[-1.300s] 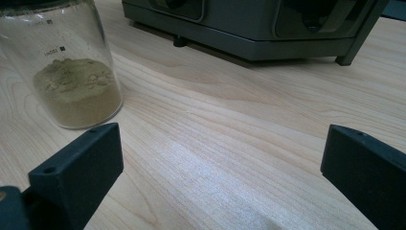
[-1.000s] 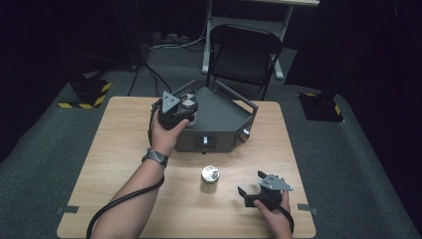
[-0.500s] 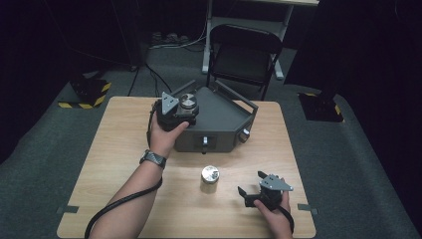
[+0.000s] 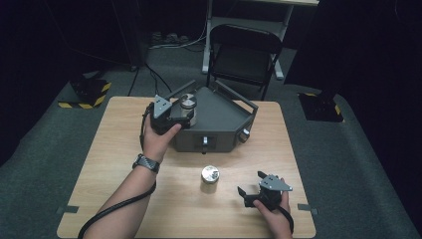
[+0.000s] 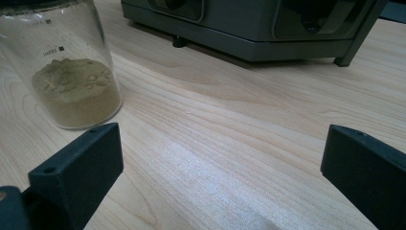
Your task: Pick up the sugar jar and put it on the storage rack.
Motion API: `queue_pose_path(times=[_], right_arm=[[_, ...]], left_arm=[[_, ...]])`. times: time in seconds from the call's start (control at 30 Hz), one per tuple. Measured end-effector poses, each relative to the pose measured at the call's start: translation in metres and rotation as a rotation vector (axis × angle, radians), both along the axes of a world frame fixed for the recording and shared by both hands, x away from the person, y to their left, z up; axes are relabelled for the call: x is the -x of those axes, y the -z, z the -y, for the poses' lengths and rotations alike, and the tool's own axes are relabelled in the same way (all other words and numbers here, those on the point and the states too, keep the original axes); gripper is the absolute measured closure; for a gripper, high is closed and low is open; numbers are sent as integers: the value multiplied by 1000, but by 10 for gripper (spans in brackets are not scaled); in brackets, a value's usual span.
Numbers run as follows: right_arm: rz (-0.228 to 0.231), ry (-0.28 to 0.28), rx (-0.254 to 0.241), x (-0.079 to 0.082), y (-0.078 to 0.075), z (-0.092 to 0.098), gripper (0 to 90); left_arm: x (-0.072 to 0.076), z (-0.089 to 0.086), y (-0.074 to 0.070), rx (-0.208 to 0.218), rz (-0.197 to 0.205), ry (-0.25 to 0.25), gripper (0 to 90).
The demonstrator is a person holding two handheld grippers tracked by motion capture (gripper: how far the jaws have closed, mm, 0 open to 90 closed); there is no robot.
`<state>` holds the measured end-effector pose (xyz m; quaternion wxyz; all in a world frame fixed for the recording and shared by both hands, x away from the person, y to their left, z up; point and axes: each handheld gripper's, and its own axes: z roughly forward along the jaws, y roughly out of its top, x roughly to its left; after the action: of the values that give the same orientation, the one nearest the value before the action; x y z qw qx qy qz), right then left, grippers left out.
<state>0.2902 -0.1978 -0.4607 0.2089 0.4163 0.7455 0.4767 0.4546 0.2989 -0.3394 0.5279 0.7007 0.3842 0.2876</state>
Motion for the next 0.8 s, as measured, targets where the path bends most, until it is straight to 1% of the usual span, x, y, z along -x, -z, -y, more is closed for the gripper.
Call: queue_pose_path(times=[0.07,0.1,0.2,0.33,0.47,0.53,0.57,0.7,0.77,0.8], right_arm=[[-1,-3,2,-1,0,0,5],[-1,-3,2,-1,0,0,5],[-1,-5,4,-1,0,0,5],[-2,-6,6,-1,-1,0,5],[-3,-6,9,-1,-1,-1,5],[-2,-6,11,-1,-1,-1,5],[-1,-5,12,-1,-1,-1,5],[-1,-2,10,0,-1,-1,5],[-1,-1,9,0,-1,-1,5],[-1,-1,9,0,-1,-1,5]], left_arm=[[6,-5,1,4,-4,6,6],[6,-5,1,4,-4,6,5],[13,-13,3,3,-1,26,5],[18,-17,4,-4,-1,38,5],[26,-23,6,3,0,50,5],[27,-24,7,2,2,55,5],[30,-25,7,-5,5,59,6],[35,-29,7,-1,5,67,5],[41,-31,8,-2,13,71,5],[41,-31,8,-2,13,71,5]])
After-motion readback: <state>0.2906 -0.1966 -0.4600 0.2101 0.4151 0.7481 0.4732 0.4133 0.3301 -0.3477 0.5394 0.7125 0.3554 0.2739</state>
